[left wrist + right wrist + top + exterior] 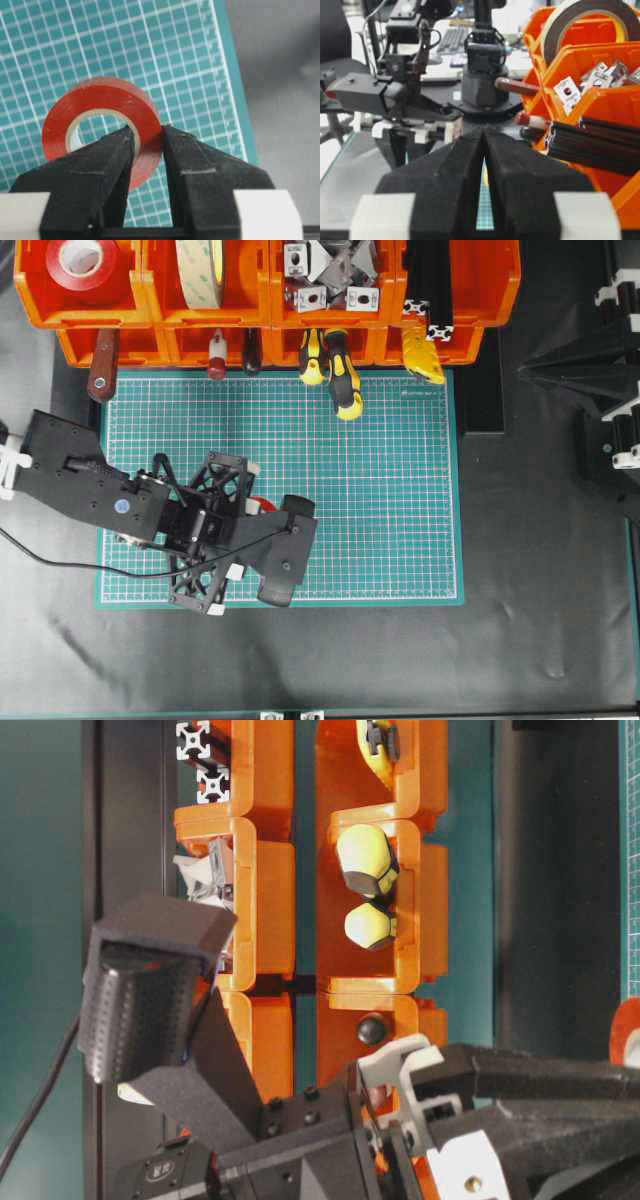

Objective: Pick vinyl tape from container rack with left arm.
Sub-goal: 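Carry the red tape roll over the mat center and lower it, then open the left gripper to release the tape roll and lift away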

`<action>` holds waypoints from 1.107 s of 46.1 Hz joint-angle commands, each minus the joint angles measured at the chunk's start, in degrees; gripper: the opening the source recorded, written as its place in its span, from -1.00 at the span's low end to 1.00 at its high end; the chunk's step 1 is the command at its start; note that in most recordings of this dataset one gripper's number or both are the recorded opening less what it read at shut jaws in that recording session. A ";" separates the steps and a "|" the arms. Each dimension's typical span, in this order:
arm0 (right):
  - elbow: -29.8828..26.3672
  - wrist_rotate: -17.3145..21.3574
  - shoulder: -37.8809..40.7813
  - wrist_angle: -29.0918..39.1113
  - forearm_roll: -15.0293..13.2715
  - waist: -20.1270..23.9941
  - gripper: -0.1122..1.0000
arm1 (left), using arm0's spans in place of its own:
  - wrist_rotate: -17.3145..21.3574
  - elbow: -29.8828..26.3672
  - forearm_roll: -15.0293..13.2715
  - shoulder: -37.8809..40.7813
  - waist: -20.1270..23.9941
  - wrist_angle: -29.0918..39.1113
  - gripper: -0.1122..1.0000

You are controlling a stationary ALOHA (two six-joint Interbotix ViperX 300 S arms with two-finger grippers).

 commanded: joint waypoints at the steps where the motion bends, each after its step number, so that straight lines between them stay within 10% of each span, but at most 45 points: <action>1: -1.85 0.09 0.35 -0.26 0.09 0.00 -0.83 | 0.00 -1.76 0.18 -0.88 0.26 -0.88 -0.47; 27: -1.85 0.09 0.26 -0.18 0.09 -0.09 -0.83 | -0.18 -1.85 0.18 -0.97 2.29 -0.97 -0.46; 41: -1.85 0.09 0.26 -0.18 0.09 -0.35 -0.83 | -0.70 -2.02 0.09 -1.41 2.81 -3.96 0.74; 51: -1.85 0.09 0.18 -0.18 0.09 -0.44 -0.83 | -0.70 -0.97 0.18 -8.26 2.64 -5.62 0.73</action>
